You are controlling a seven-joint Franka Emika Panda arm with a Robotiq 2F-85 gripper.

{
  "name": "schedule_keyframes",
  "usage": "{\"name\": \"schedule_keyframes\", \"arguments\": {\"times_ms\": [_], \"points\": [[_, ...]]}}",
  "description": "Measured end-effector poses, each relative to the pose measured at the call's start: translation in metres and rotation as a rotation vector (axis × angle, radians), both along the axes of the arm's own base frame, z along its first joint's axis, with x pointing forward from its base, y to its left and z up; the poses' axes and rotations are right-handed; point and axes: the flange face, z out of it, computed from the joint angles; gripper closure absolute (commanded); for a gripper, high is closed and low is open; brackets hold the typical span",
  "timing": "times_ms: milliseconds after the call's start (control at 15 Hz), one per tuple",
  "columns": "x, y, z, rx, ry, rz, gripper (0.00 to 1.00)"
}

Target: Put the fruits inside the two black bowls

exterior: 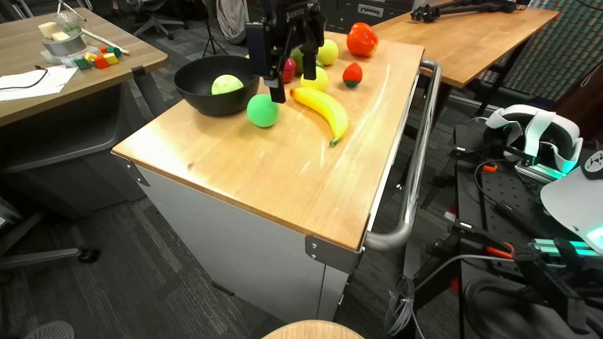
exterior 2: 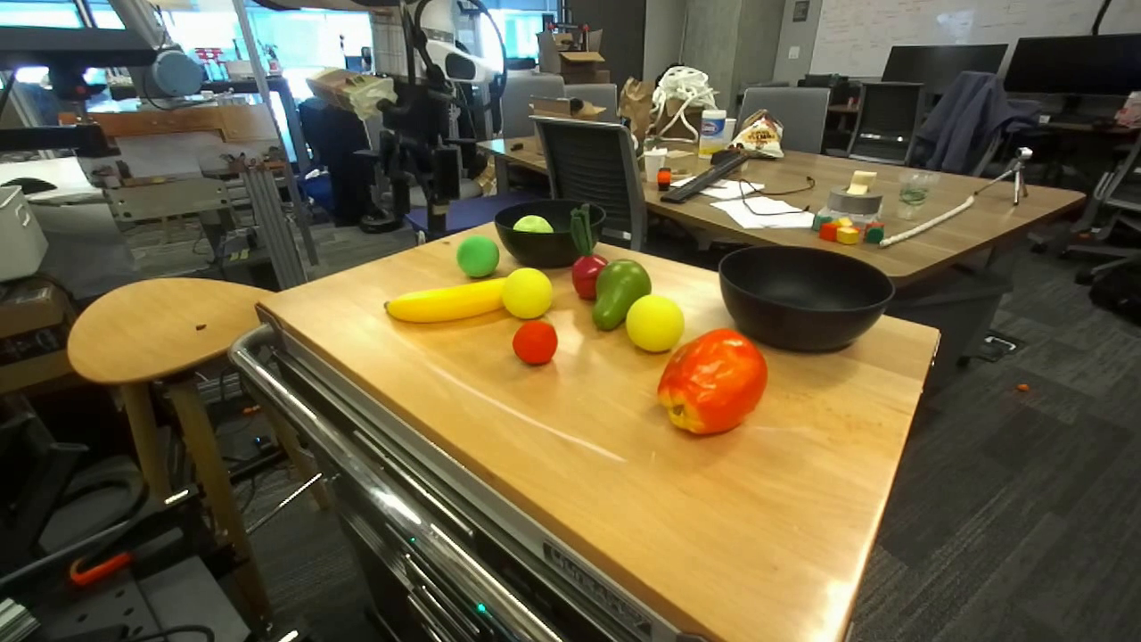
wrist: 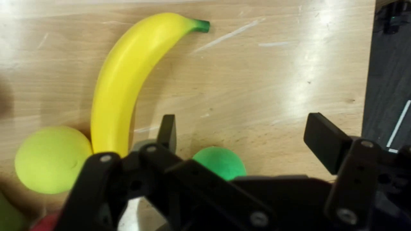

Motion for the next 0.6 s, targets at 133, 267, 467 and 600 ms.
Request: {"name": "schedule_keyframes", "arguments": {"times_ms": [133,267,467,600], "points": [[0.003,-0.010,-0.011,-0.004,0.002,-0.020,0.00],[0.011,-0.021,-0.019,-0.001,-0.023,-0.037,0.00],[0.023,-0.036,-0.032,0.004,-0.073,-0.051,0.00],[0.030,-0.043,-0.043,0.011,-0.103,-0.039,0.00]]}}
